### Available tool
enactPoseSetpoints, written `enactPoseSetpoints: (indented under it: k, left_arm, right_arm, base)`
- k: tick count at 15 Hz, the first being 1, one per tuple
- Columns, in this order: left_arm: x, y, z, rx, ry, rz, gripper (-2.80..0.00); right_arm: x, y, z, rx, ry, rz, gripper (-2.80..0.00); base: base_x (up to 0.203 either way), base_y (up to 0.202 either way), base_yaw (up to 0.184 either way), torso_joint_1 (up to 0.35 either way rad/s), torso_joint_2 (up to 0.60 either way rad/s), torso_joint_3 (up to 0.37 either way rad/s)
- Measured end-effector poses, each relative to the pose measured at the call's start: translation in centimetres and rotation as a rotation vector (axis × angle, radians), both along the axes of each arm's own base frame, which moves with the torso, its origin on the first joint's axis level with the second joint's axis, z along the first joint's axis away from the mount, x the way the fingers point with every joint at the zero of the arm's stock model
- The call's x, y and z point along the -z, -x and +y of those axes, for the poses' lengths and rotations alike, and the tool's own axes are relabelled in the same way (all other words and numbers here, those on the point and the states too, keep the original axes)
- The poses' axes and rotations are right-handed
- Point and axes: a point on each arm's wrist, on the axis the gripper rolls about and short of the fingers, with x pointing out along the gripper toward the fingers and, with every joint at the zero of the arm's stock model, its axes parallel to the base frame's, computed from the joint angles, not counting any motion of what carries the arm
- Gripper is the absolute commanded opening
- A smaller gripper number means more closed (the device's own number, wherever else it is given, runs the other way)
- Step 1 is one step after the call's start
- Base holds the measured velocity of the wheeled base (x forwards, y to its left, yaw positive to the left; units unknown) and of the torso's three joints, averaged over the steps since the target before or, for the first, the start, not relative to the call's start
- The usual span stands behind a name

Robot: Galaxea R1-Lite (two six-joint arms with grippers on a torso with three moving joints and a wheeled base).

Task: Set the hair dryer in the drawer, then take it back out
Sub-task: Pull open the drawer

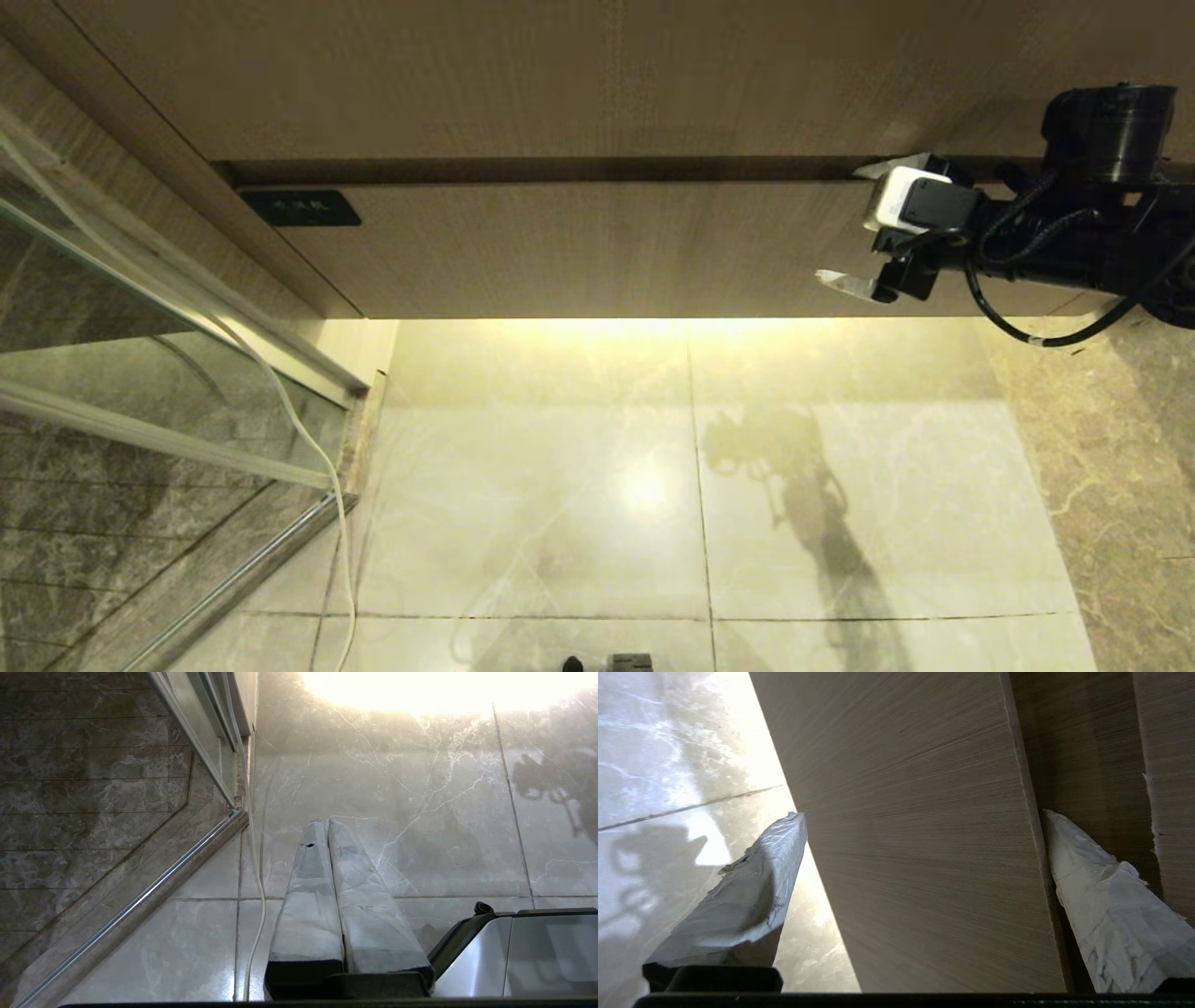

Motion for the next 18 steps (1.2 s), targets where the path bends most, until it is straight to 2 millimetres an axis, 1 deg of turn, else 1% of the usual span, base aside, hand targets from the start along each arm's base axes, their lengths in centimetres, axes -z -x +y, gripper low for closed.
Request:
enactPoseSetpoints:
  k: [3, 7, 8, 13, 15, 16, 18]
  left_arm:
    - [0.0, 0.0, 0.0, 0.000, 0.000, 0.000, -2.80]
    - [0.0, 0.0, 0.0, 0.000, 0.000, 0.000, -2.80]
    - [0.0, 0.0, 0.0, 0.000, 0.000, 0.000, -2.80]
    - [0.0, 0.0, 0.0, 0.000, 0.000, 0.001, -2.80]
    - [0.0, 0.0, 0.0, 0.000, 0.000, 0.001, -2.80]
    - [0.0, 0.0, 0.0, 0.000, 0.000, 0.001, -2.80]
    - [0.0, 0.0, 0.0, 0.000, 0.000, 0.001, -2.80]
  right_arm:
    - [1.4, 0.6, -0.3, 0.004, 0.012, 0.181, 0.00]
    - [2.6, 1.4, -1.1, 0.035, 0.012, 0.314, 0.00]
    - [2.7, 1.6, -1.3, 0.043, 0.012, 0.339, 0.00]
    - [2.2, 2.4, -1.8, 0.060, 0.015, 0.325, 0.00]
    - [2.2, 3.7, -2.2, 0.090, 0.028, 0.353, 0.00]
    - [2.4, 4.7, -2.5, 0.108, 0.036, 0.394, 0.00]
    - [2.9, 7.6, -3.3, 0.142, 0.052, 0.533, 0.00]
  base:
    - [0.000, 0.000, 0.000, 0.000, 0.00, 0.000]
    - [0.000, 0.000, 0.000, 0.000, 0.00, 0.000]
    - [0.000, 0.000, 0.000, 0.000, 0.00, 0.000]
    - [0.000, 0.000, 0.000, 0.000, 0.00, 0.000]
    - [0.000, 0.000, 0.000, 0.000, 0.00, 0.000]
    - [0.000, 0.000, 0.000, 0.000, 0.00, 0.000]
    - [0.000, 0.000, 0.000, 0.000, 0.00, 0.000]
